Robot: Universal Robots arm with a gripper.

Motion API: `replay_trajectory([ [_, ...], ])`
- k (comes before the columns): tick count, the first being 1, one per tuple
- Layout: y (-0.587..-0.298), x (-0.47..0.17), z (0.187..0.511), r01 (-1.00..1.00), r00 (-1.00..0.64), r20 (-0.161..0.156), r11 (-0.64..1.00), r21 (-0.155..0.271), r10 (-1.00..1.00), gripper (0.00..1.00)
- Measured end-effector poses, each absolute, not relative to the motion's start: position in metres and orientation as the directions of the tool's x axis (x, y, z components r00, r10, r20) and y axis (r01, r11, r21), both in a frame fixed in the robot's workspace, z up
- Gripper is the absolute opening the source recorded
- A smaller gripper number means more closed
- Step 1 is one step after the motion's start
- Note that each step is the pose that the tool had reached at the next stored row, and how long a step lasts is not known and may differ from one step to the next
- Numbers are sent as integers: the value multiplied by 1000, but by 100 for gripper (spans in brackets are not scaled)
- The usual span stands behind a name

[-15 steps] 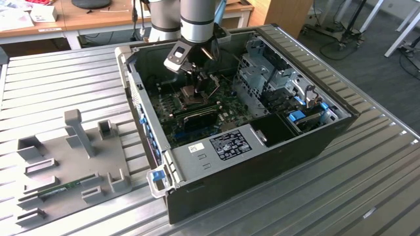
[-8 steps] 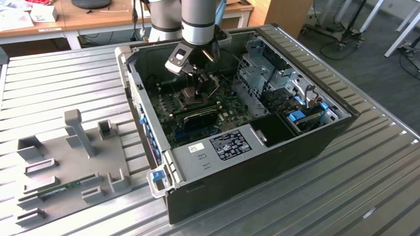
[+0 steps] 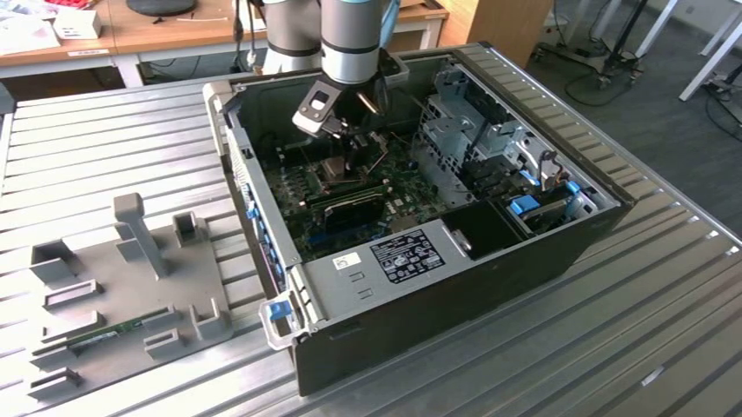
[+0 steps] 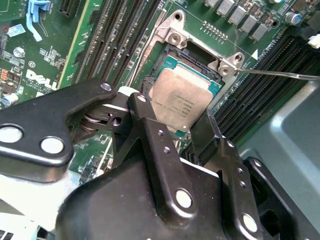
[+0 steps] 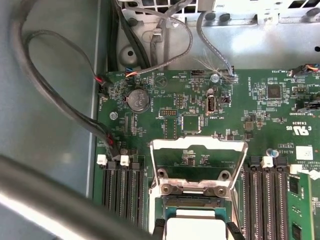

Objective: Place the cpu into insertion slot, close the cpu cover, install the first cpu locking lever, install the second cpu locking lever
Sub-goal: 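Place the cpu into insertion slot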

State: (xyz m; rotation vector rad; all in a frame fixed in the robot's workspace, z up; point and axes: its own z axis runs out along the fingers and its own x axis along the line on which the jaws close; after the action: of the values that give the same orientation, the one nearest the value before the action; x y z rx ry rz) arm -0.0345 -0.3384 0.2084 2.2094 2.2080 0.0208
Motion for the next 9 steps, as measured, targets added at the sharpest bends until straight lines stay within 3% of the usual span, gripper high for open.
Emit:
replay_trajectory([
  [9,-338,-35,205,1000,1,-3,-1,22,1000,54],
])
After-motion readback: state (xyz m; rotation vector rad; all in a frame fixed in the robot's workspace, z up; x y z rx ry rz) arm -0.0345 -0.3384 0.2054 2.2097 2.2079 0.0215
